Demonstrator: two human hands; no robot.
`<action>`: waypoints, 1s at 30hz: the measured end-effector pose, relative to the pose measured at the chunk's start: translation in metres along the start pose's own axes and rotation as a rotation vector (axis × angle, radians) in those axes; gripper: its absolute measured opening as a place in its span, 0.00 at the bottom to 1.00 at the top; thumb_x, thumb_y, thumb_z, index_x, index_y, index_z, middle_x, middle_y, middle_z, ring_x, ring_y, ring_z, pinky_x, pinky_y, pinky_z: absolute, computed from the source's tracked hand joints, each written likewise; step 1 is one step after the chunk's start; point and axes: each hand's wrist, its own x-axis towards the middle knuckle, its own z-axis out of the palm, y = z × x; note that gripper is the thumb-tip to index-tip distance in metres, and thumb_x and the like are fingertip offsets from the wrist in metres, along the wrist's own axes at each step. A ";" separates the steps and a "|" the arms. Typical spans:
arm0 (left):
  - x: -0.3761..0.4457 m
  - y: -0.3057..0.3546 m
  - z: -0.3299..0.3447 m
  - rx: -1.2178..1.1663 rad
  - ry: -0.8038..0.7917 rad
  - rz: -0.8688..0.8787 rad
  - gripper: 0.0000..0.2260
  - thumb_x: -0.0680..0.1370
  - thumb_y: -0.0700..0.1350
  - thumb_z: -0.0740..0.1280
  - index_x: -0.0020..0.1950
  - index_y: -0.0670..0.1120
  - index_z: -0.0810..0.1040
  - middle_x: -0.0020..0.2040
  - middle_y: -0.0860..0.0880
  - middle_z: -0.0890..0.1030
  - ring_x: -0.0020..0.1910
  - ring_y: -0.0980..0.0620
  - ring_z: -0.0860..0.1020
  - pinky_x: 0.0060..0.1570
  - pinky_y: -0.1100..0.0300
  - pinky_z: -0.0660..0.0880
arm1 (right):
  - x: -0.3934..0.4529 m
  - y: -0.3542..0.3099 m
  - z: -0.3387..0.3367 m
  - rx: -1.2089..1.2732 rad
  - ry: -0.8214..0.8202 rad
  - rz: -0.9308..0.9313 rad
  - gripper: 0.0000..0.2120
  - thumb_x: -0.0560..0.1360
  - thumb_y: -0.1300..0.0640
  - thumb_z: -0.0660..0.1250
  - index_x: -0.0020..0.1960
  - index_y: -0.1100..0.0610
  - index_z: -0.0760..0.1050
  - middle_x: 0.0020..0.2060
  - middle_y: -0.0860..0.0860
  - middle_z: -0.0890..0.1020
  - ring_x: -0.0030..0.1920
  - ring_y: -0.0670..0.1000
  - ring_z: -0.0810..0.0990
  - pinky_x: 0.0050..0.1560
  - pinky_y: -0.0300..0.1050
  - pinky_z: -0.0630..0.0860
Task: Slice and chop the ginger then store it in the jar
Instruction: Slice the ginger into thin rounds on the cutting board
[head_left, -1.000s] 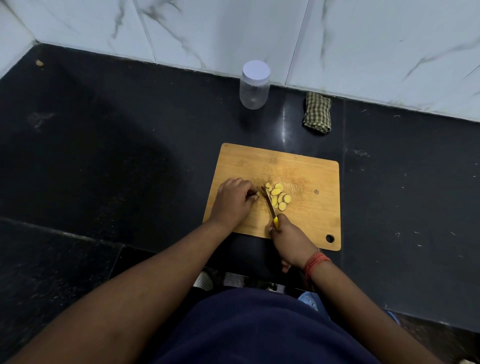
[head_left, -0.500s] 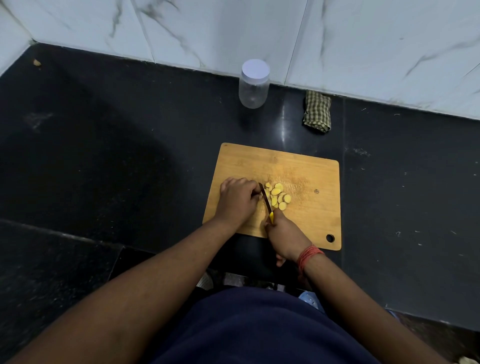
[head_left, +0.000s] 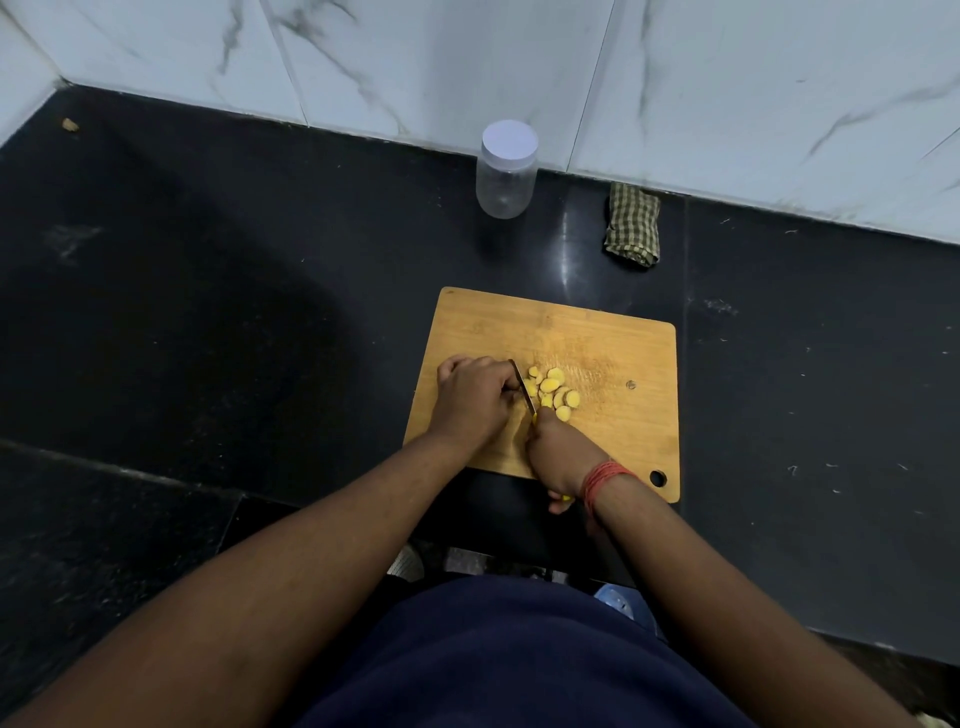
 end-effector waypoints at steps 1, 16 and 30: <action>0.000 0.000 0.000 -0.003 0.004 0.001 0.03 0.76 0.45 0.71 0.45 0.52 0.80 0.45 0.54 0.80 0.51 0.52 0.77 0.65 0.54 0.57 | 0.002 0.000 0.000 -0.017 0.004 0.003 0.18 0.79 0.67 0.51 0.67 0.56 0.61 0.40 0.60 0.74 0.27 0.56 0.75 0.18 0.43 0.72; -0.001 0.002 0.006 -0.037 0.070 -0.063 0.02 0.77 0.45 0.70 0.45 0.51 0.80 0.46 0.55 0.81 0.49 0.54 0.77 0.69 0.54 0.57 | -0.027 0.044 0.017 -0.251 0.029 -0.101 0.22 0.79 0.68 0.54 0.73 0.62 0.56 0.39 0.52 0.73 0.35 0.50 0.72 0.33 0.44 0.64; -0.003 0.001 0.006 -0.023 0.034 -0.024 0.01 0.79 0.46 0.68 0.48 0.50 0.79 0.50 0.53 0.82 0.55 0.51 0.76 0.71 0.52 0.56 | -0.029 0.040 0.009 -0.041 0.128 -0.141 0.03 0.82 0.61 0.52 0.55 0.56 0.62 0.42 0.60 0.77 0.28 0.54 0.75 0.24 0.49 0.74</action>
